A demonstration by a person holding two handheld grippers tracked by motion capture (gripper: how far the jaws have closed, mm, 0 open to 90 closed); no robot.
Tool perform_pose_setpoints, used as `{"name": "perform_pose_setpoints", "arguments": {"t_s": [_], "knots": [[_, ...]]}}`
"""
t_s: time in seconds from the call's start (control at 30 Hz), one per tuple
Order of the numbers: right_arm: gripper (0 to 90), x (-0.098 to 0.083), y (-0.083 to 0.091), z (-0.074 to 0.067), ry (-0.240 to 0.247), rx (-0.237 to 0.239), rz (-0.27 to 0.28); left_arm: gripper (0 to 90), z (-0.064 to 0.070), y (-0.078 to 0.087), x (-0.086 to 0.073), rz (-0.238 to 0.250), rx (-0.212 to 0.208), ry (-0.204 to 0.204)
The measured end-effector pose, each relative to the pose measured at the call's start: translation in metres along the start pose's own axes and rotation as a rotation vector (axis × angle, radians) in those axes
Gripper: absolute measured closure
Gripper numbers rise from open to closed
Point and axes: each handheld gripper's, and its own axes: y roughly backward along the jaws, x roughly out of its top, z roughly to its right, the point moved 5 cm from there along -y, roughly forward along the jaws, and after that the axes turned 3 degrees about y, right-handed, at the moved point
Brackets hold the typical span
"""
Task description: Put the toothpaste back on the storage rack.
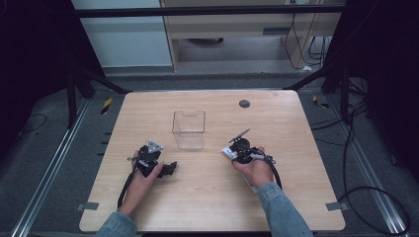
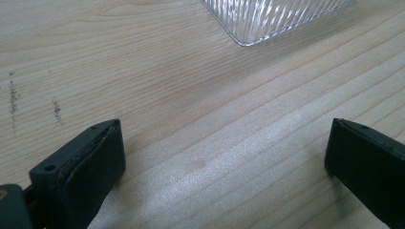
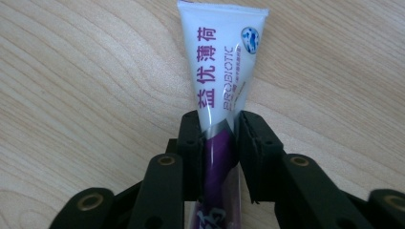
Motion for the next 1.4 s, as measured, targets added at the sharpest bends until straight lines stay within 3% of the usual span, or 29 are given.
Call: {"name": "perform_pose_setpoints", "arguments": {"t_s": [0.27, 0.47, 1.4], "knots": [[77.7, -0.001, 0.005, 0.001, -0.035, 0.016, 0.025, 0.0, 0.0, 0.0, 0.0, 0.0, 0.0, 0.001], [78.1, 0.001, 0.011, 0.002, -0.032, 0.026, 0.036, 0.0, 0.0, 0.0, 0.0, 0.0, 0.0, 0.0], [78.3, 0.009, 0.049, 0.027, -0.058, -0.009, 0.077, 0.0, 0.0, 0.0, 0.0, 0.0, 0.0, 0.0]]}}
